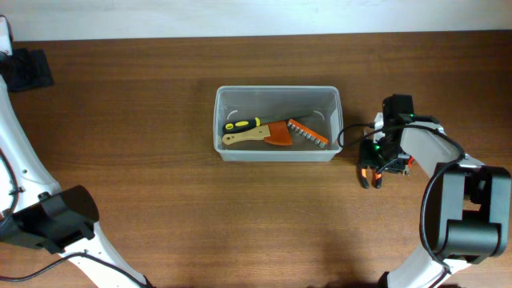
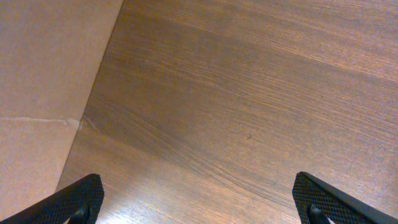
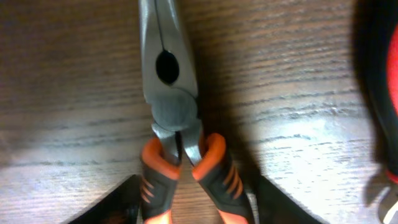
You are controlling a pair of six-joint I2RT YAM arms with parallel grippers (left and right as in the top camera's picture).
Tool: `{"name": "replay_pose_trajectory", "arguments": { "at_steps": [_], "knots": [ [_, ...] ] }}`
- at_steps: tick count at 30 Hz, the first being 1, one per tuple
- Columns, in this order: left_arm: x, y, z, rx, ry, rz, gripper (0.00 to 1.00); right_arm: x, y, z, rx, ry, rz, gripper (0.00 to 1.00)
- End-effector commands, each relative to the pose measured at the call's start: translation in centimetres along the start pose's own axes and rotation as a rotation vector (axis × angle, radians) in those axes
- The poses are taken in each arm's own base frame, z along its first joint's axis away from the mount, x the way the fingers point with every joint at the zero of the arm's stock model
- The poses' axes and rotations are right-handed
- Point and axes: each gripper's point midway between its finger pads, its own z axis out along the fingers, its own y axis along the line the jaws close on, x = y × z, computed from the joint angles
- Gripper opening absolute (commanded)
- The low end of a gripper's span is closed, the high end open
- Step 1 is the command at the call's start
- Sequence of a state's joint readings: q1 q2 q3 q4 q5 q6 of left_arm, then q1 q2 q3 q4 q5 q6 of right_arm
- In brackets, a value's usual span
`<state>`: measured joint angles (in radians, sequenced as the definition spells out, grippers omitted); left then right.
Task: Pack container
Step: 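Retract the left arm and lower the right gripper onto the orange pliers, then close the right gripper on the orange needle-nose pliers handles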
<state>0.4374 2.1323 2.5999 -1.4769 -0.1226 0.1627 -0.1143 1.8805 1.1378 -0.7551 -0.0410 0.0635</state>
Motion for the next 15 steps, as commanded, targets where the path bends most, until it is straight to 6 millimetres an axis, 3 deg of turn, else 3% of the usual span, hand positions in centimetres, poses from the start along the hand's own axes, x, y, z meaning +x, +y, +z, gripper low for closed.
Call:
{"name": "replay_pose_trajectory", "arguments": {
  "at_steps": [1,3,6,7,9,12,15],
  "knots": [
    [-0.1,0.1,-0.2,0.007,-0.007,-0.017,0.99,1.2,-0.5,1.6,0.031,0.055,0.002,0.75],
    [-0.1,0.1,-0.2,0.007,-0.007,-0.017,0.99,1.0,-0.5,1.6,0.030,0.047,0.002,0.75],
    [-0.1,0.1,-0.2,0.007,-0.007,-0.017,0.99,1.1,-0.5,1.6,0.030,0.053,0.003,0.52],
    [-0.1,0.1,-0.2,0.007,-0.007,-0.017,0.99,1.3,-0.5,1.5,0.029,0.059,0.003,0.50],
    [-0.1,0.1,-0.2,0.007,-0.007,-0.017,0.99,1.5,-0.5,1.5,0.027,0.066,0.004,0.50],
    [-0.1,0.1,-0.2,0.007,-0.007,-0.017,0.99,1.1,-0.5,1.6,0.027,0.052,0.003,0.62],
    [-0.1,0.1,-0.2,0.007,-0.007,-0.017,0.99,0.3,-0.4,1.6,0.024,0.021,-0.003,0.66]
  ]
}}
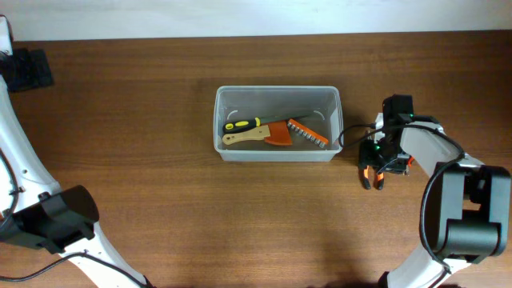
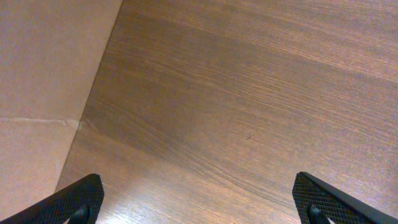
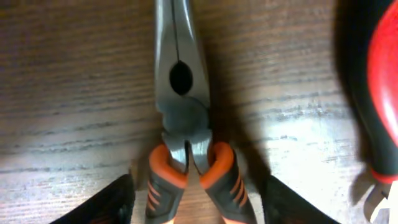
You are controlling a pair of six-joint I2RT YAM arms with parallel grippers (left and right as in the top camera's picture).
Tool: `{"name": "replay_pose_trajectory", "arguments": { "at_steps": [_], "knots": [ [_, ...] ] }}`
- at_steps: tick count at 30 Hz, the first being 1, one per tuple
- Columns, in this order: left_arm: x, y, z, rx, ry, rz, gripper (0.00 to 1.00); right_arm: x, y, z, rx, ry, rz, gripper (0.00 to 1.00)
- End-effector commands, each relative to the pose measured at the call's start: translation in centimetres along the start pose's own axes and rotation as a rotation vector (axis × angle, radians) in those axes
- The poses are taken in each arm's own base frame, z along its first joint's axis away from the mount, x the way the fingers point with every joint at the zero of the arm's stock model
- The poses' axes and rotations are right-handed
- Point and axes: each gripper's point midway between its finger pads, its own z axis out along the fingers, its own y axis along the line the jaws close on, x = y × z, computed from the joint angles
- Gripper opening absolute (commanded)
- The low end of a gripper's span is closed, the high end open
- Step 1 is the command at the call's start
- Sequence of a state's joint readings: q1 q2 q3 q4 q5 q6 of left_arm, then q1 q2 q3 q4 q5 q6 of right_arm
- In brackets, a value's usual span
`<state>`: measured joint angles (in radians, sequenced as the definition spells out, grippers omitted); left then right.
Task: Pack container
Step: 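Close the right gripper on the orange needle-nose pliers handles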
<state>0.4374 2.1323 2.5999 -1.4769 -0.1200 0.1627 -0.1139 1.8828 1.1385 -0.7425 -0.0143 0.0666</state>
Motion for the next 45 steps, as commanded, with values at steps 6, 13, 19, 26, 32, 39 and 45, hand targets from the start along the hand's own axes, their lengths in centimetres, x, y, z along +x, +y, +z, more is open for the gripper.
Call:
{"name": "replay_pose_trajectory", "arguments": {
  "at_steps": [6,13,19,26,32,39,45],
  "knots": [
    [-0.1,0.1,-0.2,0.004,-0.006,-0.017,0.99,0.2,0.1,1.5,-0.002,0.014,-0.013,0.66],
    [-0.1,0.1,-0.2,0.004,-0.006,-0.017,0.99,0.2,0.2,1.5,-0.007,0.013,-0.012,0.56],
    [-0.1,0.1,-0.2,0.004,-0.006,-0.017,0.99,0.7,0.1,1.5,-0.006,0.034,-0.012,0.47],
    [-0.1,0.1,-0.2,0.004,-0.006,-0.017,0.99,1.5,0.1,1.5,-0.003,0.066,-0.011,0.35],
    [-0.1,0.1,-0.2,0.004,-0.006,-0.017,0.99,1.9,0.1,1.2,0.000,0.087,0.045,0.27],
    [-0.1,0.1,-0.2,0.004,-0.006,-0.017,0.99,0.1,0.2,-1.7,-0.006,0.008,0.045,0.27],
    [-0.1,0.1,-0.2,0.004,-0.006,-0.017,0.99,-2.6,0.5,-6.6,-0.019,-0.131,0.042,0.28]
  ]
}}
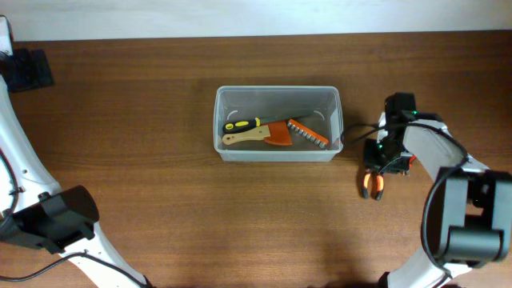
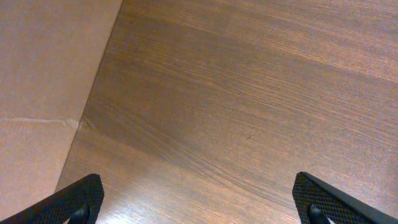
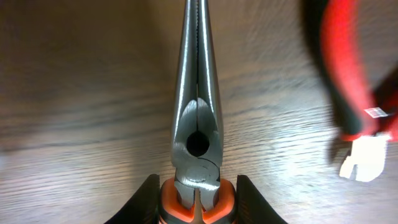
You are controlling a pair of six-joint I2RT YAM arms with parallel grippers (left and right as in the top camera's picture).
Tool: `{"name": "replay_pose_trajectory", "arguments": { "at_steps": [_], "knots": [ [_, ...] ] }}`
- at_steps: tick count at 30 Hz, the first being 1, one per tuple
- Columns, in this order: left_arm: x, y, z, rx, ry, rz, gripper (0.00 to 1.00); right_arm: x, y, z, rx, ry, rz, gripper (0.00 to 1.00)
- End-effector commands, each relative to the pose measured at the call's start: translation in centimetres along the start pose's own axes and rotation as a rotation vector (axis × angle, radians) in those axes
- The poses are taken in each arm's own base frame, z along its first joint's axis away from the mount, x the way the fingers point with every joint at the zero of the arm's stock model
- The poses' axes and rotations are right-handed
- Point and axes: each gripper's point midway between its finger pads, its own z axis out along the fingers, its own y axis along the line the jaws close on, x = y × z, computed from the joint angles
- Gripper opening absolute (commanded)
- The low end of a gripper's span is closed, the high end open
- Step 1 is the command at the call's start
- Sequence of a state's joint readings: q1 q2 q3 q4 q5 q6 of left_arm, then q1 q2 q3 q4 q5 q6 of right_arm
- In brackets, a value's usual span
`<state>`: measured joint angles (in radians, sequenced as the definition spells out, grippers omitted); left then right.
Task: Pack container
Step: 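Close the right gripper on the orange needle-nose pliers handles, then lift the pliers with the right gripper toward the container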
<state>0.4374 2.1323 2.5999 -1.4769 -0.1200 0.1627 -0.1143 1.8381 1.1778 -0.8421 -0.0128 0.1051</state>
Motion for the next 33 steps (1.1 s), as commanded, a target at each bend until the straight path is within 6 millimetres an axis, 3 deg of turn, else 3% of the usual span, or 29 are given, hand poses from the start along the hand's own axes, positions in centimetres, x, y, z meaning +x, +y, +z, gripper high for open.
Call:
{"name": "replay_pose_trajectory", "arguments": {
  "at_steps": [1,13,19,25,27,29,33],
  "knots": [
    [-0.1,0.1,-0.2,0.004,-0.006,-0.017,0.99,-3.0,0.6,-4.8,-0.026,-0.155,0.003,0.28],
    [-0.1,0.1,-0.2,0.004,-0.006,-0.017,0.99,-3.7,0.8,-7.0,-0.030,-0.186,0.002,0.26],
    [-0.1,0.1,-0.2,0.004,-0.006,-0.017,0.99,-5.5,2.0,-11.3,-0.076,-0.269,-0.014,0.25],
    [-0.1,0.1,-0.2,0.004,-0.006,-0.017,0.99,-7.6,6.6,-18.9,-0.159,-0.405,-0.117,0.19],
    [-0.1,0.1,-0.2,0.004,-0.006,-0.017,0.99,-7.9,8.8,-21.0,-0.178,-0.451,-0.184,0.12],
    [-0.1,0.1,-0.2,0.004,-0.006,-0.017,0.99,-7.8,11.8,-23.2,-0.199,-0.508,-0.286,0.05],
    [-0.1,0.1,-0.2,0.004,-0.006,-0.017,0.99,-7.1,17.7,-25.7,-0.245,-0.608,-0.491,0.04]
  ]
}}
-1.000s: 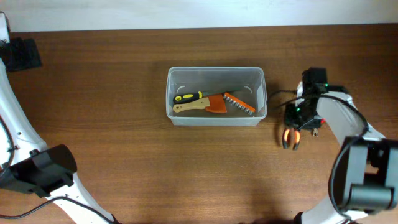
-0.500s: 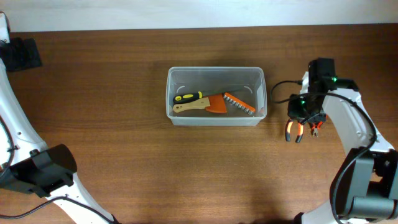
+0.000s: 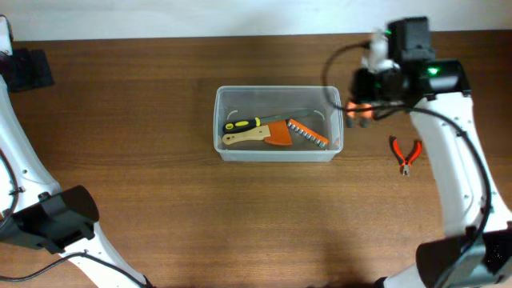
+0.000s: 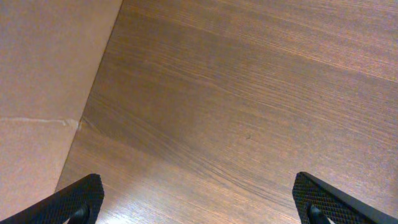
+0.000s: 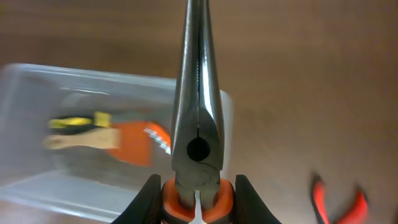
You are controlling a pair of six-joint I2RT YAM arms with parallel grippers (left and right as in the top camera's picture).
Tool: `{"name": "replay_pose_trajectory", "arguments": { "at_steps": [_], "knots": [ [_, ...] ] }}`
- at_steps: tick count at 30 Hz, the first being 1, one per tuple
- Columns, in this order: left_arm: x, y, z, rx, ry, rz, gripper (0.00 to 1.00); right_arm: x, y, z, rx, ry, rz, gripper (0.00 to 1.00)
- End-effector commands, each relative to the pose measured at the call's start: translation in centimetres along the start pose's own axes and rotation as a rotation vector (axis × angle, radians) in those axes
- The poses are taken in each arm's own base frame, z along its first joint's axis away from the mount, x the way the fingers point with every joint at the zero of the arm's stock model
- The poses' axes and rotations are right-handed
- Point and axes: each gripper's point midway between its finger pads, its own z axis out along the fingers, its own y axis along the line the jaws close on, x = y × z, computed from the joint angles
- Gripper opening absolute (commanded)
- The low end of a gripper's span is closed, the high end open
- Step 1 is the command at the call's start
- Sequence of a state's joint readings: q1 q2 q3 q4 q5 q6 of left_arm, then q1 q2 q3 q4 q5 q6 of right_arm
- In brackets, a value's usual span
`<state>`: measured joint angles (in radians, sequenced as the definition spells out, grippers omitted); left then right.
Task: Pack container
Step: 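Lift the pliers with the right gripper toward the container, then lower the pliers into the container, open the right gripper, withdraw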
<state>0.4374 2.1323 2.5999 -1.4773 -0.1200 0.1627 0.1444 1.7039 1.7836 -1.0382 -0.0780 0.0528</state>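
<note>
My right gripper (image 5: pixel 198 202) is shut on the orange-handled long-nose pliers (image 5: pixel 198 112), held in the air beside the right end of the clear plastic container (image 3: pixel 278 152); in the overhead view the pliers (image 3: pixel 358 110) show just right of its rim. Inside the container lie a yellow-and-black handled tool (image 3: pixel 242 125), an orange tool (image 3: pixel 280 134) and an orange bit holder (image 3: pixel 308 133). Small red pliers (image 3: pixel 406 153) lie on the table at the right. My left gripper (image 4: pixel 199 208) stands open over bare wood, far from the container.
A black object (image 3: pixel 29 69) sits at the far left edge of the table. A cardboard-coloured surface (image 4: pixel 43 74) borders the table in the left wrist view. The white wall edge runs along the table's back.
My right gripper, shut on the orange-handled pliers, has gone from low over the table right of the container to up beside the container's right end. The small red pliers now lie uncovered.
My right gripper first stood open around the orange handles of the pliers lying on the table. Then it was shut on them, just off the wood. Now it holds them high by the container's right end. The left arm stayed still.
</note>
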Motion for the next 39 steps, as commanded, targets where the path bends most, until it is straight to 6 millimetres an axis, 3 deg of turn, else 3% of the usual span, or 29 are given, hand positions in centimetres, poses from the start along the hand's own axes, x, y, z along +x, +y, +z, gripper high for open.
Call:
{"name": "replay_pose_trajectory", "arguments": {
  "at_steps": [1,3,7,11,17,21,26,32,34,36,39],
  "knots": [
    [-0.1,0.1,-0.2,0.004,-0.007,-0.017,0.99,-2.0,6.3,-2.1,-0.102,-0.110,-0.218,0.04],
    [-0.1,0.1,-0.2,0.004,-0.007,-0.017,0.99,-2.3,10.0,-1.2,-0.145,-0.144,-0.385,0.04],
    [-0.1,0.1,-0.2,0.004,-0.007,-0.017,0.99,-2.3,13.7,1.7,-0.180,-0.167,-0.619,0.04],
    [-0.1,0.1,-0.2,0.004,-0.007,-0.017,0.99,-1.2,15.5,5.1,-0.199,-0.133,-0.754,0.04],
    [-0.1,0.1,-0.2,0.004,-0.007,-0.017,0.99,2.9,17.2,11.1,-0.242,0.005,-0.941,0.04],
    [-0.1,0.1,-0.2,0.004,-0.007,-0.017,0.99,6.0,18.2,13.7,-0.288,0.096,-1.043,0.04],
    [-0.1,0.1,-0.2,0.004,-0.007,-0.017,0.99,9.4,19.7,13.9,-0.365,0.173,-1.212,0.04],
    [-0.1,0.1,-0.2,0.004,-0.007,-0.017,0.99,11.4,20.5,13.2,-0.401,0.221,-1.320,0.04],
    [-0.1,0.1,-0.2,0.004,-0.007,-0.017,0.99,11.5,19.6,13.3,-0.359,0.249,-1.336,0.43],
    [-0.1,0.1,-0.2,0.004,-0.007,-0.017,0.99,11.1,18.6,13.5,-0.293,0.266,-1.348,0.43],
    [-0.1,0.1,-0.2,0.004,-0.007,-0.017,0.99,10.0,17.3,13.3,-0.192,0.272,-1.361,0.34]
  ]
}}
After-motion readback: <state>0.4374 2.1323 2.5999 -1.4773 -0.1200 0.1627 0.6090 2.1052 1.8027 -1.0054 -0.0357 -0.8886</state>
